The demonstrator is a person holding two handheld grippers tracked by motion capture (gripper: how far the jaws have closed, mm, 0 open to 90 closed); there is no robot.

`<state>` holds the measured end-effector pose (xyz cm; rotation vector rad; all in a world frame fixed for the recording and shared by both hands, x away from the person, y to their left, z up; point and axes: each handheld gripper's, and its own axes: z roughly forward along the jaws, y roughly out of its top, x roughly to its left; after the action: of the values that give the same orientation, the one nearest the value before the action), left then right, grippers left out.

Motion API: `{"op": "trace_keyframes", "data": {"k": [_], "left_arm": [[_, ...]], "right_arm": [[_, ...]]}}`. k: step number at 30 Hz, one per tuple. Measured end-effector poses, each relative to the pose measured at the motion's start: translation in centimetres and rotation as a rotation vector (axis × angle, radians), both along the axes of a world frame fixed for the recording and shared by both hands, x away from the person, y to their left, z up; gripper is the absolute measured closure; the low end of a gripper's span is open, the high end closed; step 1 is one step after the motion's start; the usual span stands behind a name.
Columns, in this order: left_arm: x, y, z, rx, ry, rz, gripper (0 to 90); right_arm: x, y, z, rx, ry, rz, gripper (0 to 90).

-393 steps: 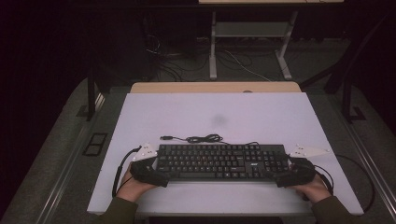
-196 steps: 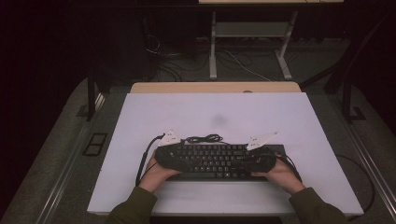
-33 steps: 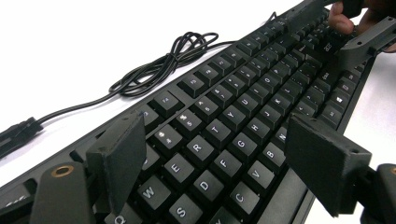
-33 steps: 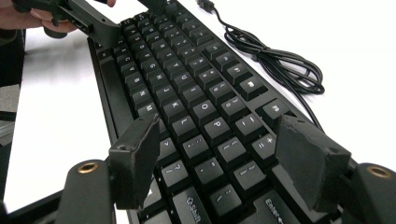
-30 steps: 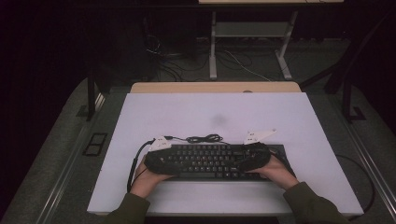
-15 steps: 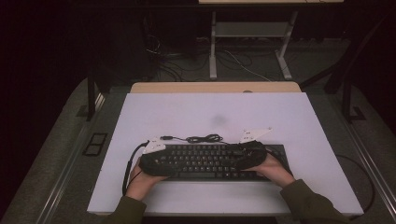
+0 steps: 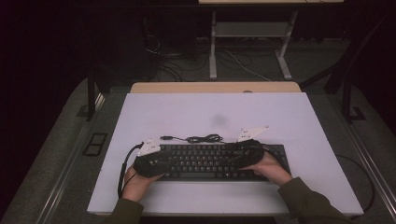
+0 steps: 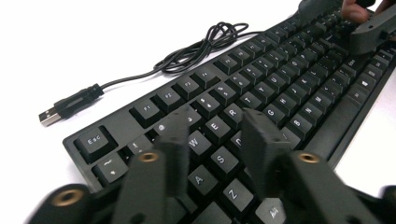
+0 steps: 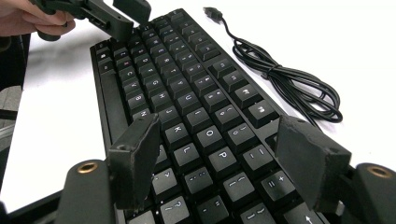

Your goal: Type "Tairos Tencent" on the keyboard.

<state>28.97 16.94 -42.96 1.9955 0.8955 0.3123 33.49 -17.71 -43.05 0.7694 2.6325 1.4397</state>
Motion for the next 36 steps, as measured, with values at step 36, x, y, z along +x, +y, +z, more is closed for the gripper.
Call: {"op": "trace_keyframes", "data": {"k": [36], "left_arm": [[0.26,0.21,-0.6,0.067,0.064,-0.012,89.3]], "right_arm": [[-0.06,0.14,-0.02,-0.008,-0.001,0.004,30.4]]}}
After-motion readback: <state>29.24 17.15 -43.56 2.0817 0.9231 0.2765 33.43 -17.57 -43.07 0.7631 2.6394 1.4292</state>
